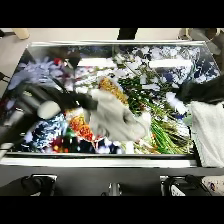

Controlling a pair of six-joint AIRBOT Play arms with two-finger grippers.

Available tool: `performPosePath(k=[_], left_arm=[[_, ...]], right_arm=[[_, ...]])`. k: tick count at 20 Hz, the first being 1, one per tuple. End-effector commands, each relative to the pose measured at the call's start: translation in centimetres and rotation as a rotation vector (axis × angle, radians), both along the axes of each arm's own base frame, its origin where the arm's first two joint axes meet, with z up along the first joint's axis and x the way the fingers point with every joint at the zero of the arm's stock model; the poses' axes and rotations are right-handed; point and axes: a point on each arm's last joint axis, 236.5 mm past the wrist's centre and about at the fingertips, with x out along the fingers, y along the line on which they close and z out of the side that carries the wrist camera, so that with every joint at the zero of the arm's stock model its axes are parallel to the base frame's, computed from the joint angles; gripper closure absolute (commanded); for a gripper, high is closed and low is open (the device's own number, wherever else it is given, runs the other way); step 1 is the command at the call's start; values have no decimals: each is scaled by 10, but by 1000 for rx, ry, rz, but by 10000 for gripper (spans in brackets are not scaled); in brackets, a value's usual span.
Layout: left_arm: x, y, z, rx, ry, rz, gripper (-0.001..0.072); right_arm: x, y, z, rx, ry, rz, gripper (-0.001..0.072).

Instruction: Fold the shirts.

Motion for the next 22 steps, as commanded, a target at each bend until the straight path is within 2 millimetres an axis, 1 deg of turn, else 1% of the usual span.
performPosePath(k=[1, 2, 3, 4, 6, 7, 8, 9, 12, 13, 14, 15, 16, 17, 18, 19, 20, 21, 22], left_arm=[[-31, 24, -97, 153, 169, 38, 682], [-33, 26, -100, 158, 174, 38, 682], [-33, 25, -97, 153, 170, 37, 681], [-32, 25, -94, 151, 163, 33, 682], [-32, 25, -92, 147, 159, 35, 681], [-33, 25, -92, 148, 161, 34, 681], [-33, 25, -91, 149, 161, 33, 681], [-34, 25, -91, 147, 160, 33, 681], [-34, 25, -89, 145, 157, 33, 681], [-34, 25, -88, 142, 155, 33, 681], [-33, 25, -85, 139, 148, 32, 681], [-31, 26, -77, 148, 125, 5, 681], [-26, 28, -62, 161, 87, -18, 682], [-18, 34, -36, 174, 29, -22, 682], [-8, 44, -1, 180, -46, -5, 682], [1, 55, 44, 166, -140, 17, 682], [5, 67, 104, 127, -259, 42, 682], [1, 79, 163, 58, -372, 77, 682], [-12, 94, 224, -34, -486, 105, 681]], right_arm=[[-25, 33, -102, 132, 243, 56, 39], [-37, 46, -140, 195, 313, 60, 39], [-49, 55, -170, 238, 369, 52, 39], [-59, 57, -199, 253, 416, 21, 39], [-70, 53, -246, 244, 474, -48, 39], [-74, 53, -261, 246, 499, -67, 39], [-74, 54, -272, 251, 508, -86, 39], [-68, 57, -280, 269, 508, -107, 38], [-49, 74, -294, 364, 500, -191, 47], [-45, 79, -296, 393, 499, -213, 128], [-38, 85, -295, 424, 481, -210, 512], [-34, 88, -286, 440, 475, -183, 682], [-28, 91, -267, 443, 440, -104, 683], [-17, 91, -238, 427, 373, -11, 683], [-1, 85, -194, 386, 263, 61, 683], [16, 77, -133, 327, 93, 127, 683], [26, 66, -65, 251, -97, 165, 682], [26, 47, 16, 155, -326, 159, 682], [13, 28, 90, 77, -538, 113, 682]])
